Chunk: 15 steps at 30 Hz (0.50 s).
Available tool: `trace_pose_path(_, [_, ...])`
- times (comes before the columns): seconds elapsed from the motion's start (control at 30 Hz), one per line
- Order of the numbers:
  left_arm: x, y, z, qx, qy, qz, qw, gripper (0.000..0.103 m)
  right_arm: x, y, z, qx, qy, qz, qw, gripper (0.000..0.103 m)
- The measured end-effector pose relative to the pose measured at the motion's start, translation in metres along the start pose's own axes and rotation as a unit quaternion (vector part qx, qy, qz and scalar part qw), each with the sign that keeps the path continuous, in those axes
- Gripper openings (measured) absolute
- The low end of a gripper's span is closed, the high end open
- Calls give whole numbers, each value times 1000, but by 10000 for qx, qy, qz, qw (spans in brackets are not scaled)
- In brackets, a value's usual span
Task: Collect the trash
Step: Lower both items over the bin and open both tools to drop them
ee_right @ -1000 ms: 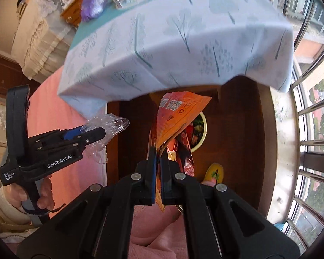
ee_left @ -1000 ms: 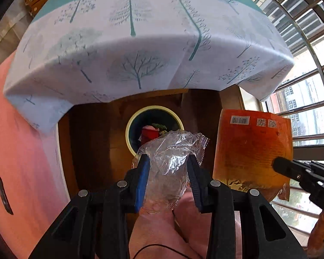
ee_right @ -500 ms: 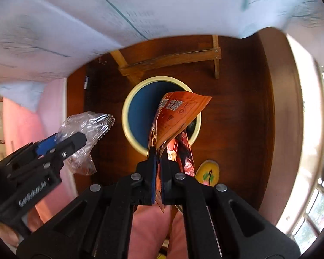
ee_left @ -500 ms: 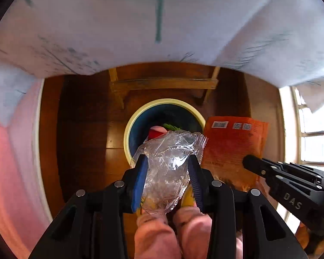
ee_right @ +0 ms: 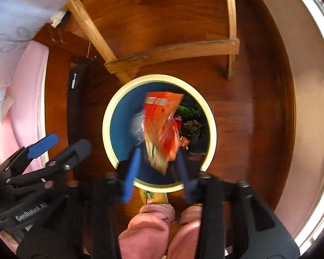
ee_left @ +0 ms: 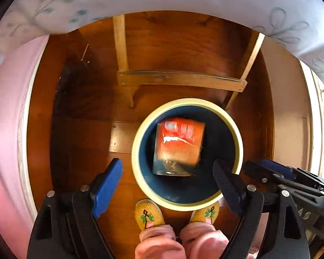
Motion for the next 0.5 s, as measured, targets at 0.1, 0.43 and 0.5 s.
trace_pose_path(0.1, [-14,-13,-1,19,83,-46,10000,87,-8,-1,2,40,40,27,10000,41])
trace_pose_path(0.43, [-125,-31,8,-93,378,-95,9992,87,-90,-14,17,250,374,176,9988,41])
trace_pose_path(0.5, [-156,-33,8,-116,469,-77,9988,87,-116,-18,21,266,434,202,9985,41])
Point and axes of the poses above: each gripper's, at about its wrist camera, not at the fingertips, and x roughly the way its jaws point, y to its right, z to its underside, the point moved 9 cm from there along x, roughly the way its jaws point, and after that the axes turned 2 degrees about -x, right-handed, at the moved point
